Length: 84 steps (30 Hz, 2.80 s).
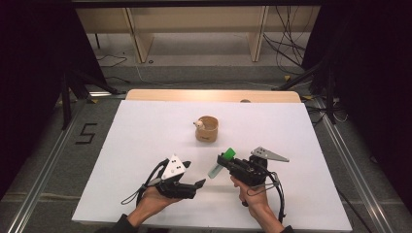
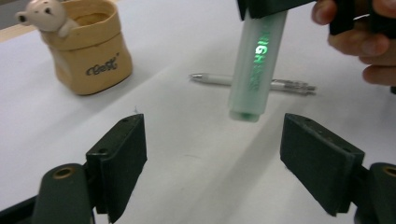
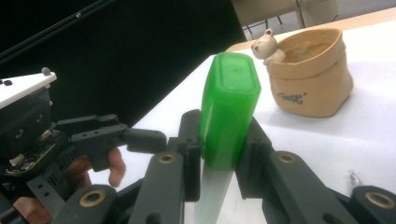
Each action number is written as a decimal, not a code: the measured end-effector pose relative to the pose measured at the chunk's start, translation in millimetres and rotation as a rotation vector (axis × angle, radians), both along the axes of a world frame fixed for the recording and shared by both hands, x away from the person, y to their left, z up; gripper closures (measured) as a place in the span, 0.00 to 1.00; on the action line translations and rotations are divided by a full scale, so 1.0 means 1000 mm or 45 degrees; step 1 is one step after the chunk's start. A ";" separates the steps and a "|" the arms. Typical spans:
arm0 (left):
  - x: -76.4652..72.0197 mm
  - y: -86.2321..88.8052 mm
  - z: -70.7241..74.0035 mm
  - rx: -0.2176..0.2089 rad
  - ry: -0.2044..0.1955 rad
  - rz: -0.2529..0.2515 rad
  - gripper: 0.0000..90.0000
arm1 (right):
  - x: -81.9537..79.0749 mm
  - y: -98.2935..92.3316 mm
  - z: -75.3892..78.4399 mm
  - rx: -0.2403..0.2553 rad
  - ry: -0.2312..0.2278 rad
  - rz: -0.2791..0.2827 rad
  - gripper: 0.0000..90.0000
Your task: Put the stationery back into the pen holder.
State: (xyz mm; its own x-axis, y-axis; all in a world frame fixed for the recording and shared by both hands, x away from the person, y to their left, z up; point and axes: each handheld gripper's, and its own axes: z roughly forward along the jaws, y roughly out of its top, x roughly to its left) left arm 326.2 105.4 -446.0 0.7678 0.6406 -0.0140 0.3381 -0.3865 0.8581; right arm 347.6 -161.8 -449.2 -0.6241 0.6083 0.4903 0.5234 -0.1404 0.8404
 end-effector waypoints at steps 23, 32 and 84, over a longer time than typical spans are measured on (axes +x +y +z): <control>-0.008 0.044 -0.001 0.043 0.021 0.268 0.20 | 0.012 -0.020 0.022 -0.060 -0.127 -0.110 0.84; -0.014 0.056 -0.001 0.036 0.055 0.317 0.19 | 0.036 -0.019 0.034 -0.066 -0.144 -0.164 0.83; -0.023 0.072 -0.014 0.049 0.176 0.400 0.17 | 0.150 0.038 0.053 -0.198 -0.043 -0.352 0.83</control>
State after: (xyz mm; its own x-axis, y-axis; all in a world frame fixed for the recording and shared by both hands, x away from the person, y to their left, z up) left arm 302.9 176.9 -460.3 0.5258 0.8473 -0.0754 0.5575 -0.2763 0.7828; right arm 497.5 -123.8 -396.2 -0.4390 0.8231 0.3601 0.4549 -0.1420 0.8792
